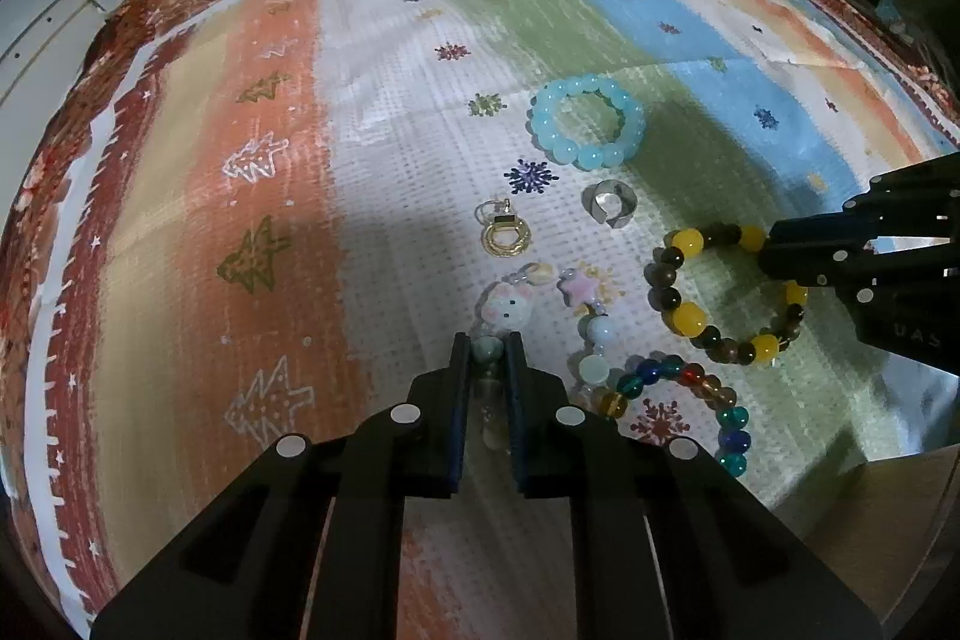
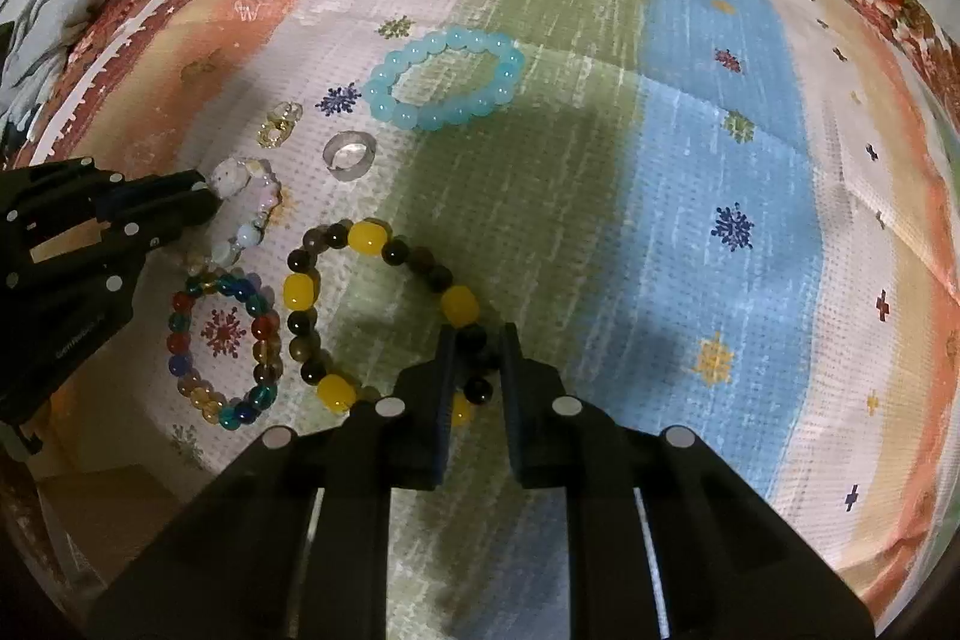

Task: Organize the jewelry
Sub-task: 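Grasp white charm bracelet with left tool while right tool grasps yellow-black bracelet, then carry both bracelets over the silver tin and release them inside, then move left tool to gold charm while right tool approaches multicolour bead bracelet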

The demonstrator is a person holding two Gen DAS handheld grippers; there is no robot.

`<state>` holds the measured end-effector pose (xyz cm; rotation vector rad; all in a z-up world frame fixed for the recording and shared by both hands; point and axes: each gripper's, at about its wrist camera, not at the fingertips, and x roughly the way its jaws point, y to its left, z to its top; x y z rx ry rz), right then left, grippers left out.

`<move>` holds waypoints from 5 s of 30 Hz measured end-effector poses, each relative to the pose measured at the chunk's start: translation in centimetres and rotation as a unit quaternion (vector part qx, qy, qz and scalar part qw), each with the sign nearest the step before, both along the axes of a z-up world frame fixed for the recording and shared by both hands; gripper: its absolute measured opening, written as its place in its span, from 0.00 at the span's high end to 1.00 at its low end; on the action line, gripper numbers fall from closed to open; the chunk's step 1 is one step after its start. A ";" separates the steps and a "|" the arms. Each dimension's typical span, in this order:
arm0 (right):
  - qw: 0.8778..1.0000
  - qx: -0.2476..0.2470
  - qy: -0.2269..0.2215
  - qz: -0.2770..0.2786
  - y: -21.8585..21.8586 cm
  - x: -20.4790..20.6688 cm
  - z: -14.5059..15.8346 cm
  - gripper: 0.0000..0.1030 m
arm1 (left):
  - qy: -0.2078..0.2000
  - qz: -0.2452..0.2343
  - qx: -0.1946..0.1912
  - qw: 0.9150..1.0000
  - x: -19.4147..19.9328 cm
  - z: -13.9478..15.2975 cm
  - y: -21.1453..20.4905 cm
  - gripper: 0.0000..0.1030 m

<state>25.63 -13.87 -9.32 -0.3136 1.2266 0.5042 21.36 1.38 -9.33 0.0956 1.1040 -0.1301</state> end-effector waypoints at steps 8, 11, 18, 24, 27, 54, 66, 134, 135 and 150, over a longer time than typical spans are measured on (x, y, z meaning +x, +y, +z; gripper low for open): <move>0.998 0.051 -0.029 -0.011 -0.6 -0.9 3.1 0.89 | -0.014 0.035 -0.063 0.997 -1.0 2.1 2.0 0.90; 0.998 0.060 -0.035 -0.013 -0.9 -1.8 3.8 0.89 | -0.024 0.039 -0.078 0.996 -1.7 3.0 2.2 0.90; 0.995 0.090 -0.049 -0.019 -1.6 -3.6 5.8 0.89 | -0.050 0.039 -0.102 0.993 -3.9 5.3 2.1 0.90; 0.991 0.111 -0.066 -0.022 -2.2 -5.2 7.6 0.89 | -0.070 0.032 -0.113 0.991 -5.5 7.1 1.9 0.90; 0.989 0.124 -0.077 -0.026 -2.7 -6.1 8.6 0.89 | -0.080 0.029 -0.116 0.990 -6.1 7.8 1.7 0.90; 0.962 0.243 -0.125 -0.004 -4.8 -13.3 14.8 0.89 | -0.140 -0.032 -0.147 0.979 -14.2 12.5 -1.2 0.90; 0.957 0.263 -0.121 0.019 -5.9 -17.3 14.9 0.89 | -0.129 -0.055 -0.153 0.978 -17.8 11.4 -2.5 0.90; 0.992 0.113 -0.055 0.002 -1.6 -7.3 8.0 0.24 | -0.061 0.011 -0.052 0.997 -5.6 6.6 2.0 0.50; 0.992 0.111 -0.052 0.006 -1.4 -7.2 7.8 0.24 | -0.060 0.011 -0.051 0.997 -5.5 6.5 2.0 0.50; 0.996 0.057 -0.010 0.063 2.5 -5.4 4.0 0.24 | -0.032 0.015 -0.037 0.999 -0.3 4.3 2.3 0.50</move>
